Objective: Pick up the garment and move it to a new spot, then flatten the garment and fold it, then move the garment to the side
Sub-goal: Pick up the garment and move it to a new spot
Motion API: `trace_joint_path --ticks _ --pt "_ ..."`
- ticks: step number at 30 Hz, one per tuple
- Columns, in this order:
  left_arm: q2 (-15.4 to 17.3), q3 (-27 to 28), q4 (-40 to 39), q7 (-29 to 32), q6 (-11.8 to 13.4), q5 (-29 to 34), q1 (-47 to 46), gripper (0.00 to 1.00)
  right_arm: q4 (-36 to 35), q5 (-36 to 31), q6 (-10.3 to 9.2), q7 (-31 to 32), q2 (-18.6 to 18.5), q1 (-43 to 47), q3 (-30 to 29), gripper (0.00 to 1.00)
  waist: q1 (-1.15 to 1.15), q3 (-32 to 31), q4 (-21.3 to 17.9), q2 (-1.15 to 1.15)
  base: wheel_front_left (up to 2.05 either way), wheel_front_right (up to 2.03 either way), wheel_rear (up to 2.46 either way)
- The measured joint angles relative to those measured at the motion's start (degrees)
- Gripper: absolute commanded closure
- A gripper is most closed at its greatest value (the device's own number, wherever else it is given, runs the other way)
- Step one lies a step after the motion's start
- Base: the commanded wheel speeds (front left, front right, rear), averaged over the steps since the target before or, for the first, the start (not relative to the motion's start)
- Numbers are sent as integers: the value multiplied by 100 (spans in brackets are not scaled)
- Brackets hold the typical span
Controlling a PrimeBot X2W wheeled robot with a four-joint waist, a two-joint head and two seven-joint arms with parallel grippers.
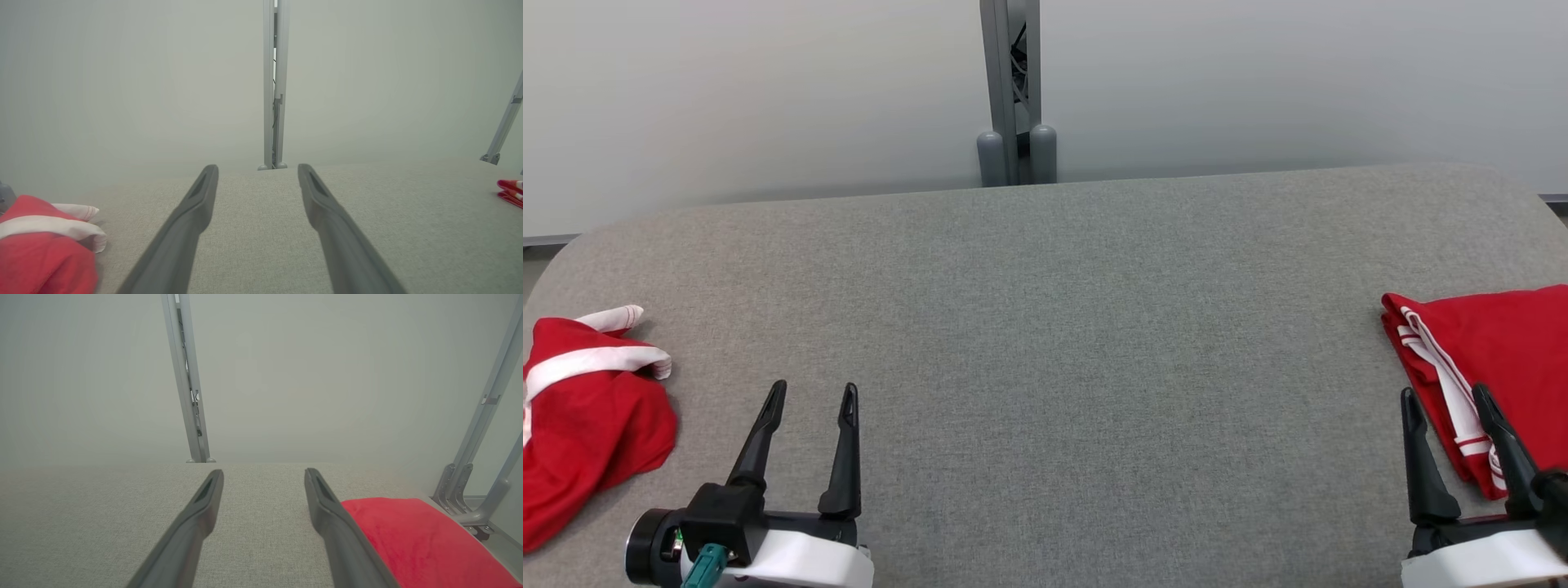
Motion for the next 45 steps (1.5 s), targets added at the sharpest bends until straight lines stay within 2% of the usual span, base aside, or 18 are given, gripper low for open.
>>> trace_joint_path --ticks 6,11,14,15,19,20,29,35,45 --pt "-10 8 9 0 -8 11 -76 0 -55 -25 0 20 -1 14 -27 0 0 9 145 0 0 0 0" --pt "-43 22 30 -1 -9 12 -126 0 -136 -45 1 62 5 29 63 0 0 -6 440 0 0 0 0" --pt "-70 74 0 -1 2 -12 -173 0 -199 -87 0 93 -1 39 103 0 0 -21 711 0 0 0 0" --pt "-83 115 -26 -1 20 -19 -176 0 -234 -88 0 118 4 55 172 0 0 -36 922 0 0 0 0" --pt "-115 212 -83 -1 56 -79 -167 0 -272 -80 0 149 2 75 259 0 0 -66 1373 0 0 0 0" --pt "-115 212 -83 -1 56 -79 -167 0 -272 -80 0 149 2 75 259 0 0 -66 1373 0 0 0 0" --pt "-109 391 -135 -1 80 -118 -83 0 -235 89 0 153 4 88 482 0 0 -173 2200 0 0 0 0" --pt "-110 433 -133 -1 60 -122 -81 0 -191 92 0 153 3 88 543 0 0 -222 2367 0 0 0 0" --pt "-56 586 -476 0 122 -54 -291 0 -187 97 0 164 3 88 554 0 0 -224 2367 0 0 0 0"
